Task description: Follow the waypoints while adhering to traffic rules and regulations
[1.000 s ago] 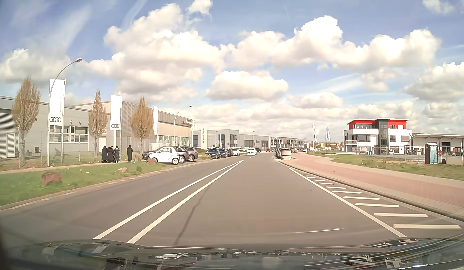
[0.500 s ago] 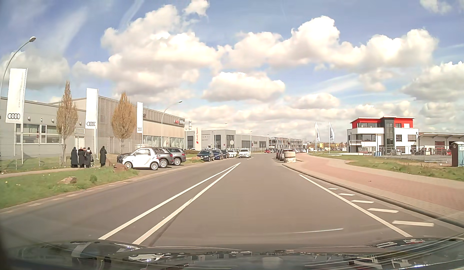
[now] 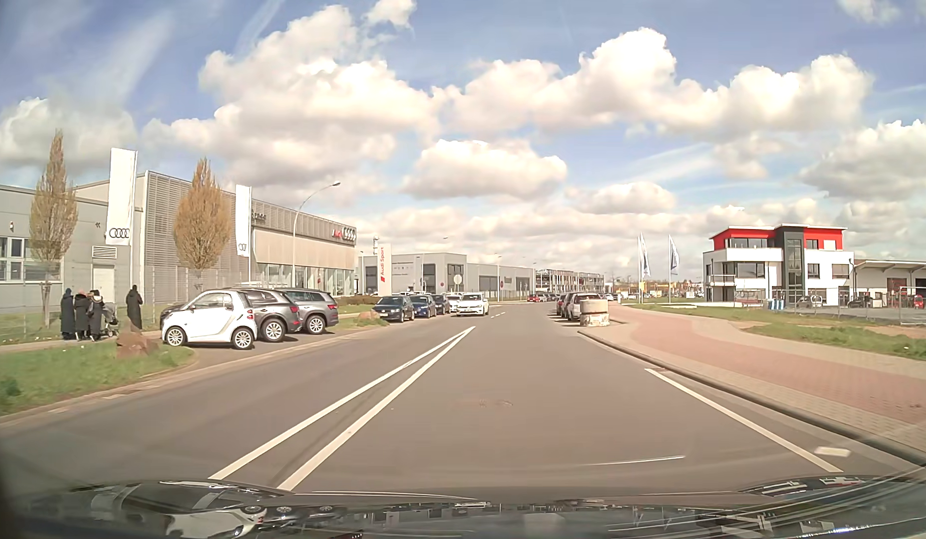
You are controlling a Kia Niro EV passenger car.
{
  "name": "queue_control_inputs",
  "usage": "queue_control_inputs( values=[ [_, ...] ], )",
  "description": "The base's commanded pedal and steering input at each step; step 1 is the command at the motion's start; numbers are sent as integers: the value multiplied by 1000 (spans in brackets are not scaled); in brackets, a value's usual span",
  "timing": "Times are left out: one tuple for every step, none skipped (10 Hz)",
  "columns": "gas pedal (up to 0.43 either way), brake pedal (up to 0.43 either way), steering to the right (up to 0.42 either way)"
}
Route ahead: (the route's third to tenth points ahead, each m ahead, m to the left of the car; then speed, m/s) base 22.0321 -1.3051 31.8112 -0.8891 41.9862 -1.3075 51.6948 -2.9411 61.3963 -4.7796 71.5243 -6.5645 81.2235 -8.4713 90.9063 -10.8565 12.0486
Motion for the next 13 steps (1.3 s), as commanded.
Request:
queue_control_inputs(
  values=[
    [169,0,4],
    [169,0,6],
    [169,0,9],
    [169,0,10],
    [157,0,11],
    [157,0,10],
    [138,0,10],
    [138,0,10],
    [138,0,10],
    [130,0,10],
    [130,0,10],
    [130,0,9],
    [118,0,9]
  ],
)
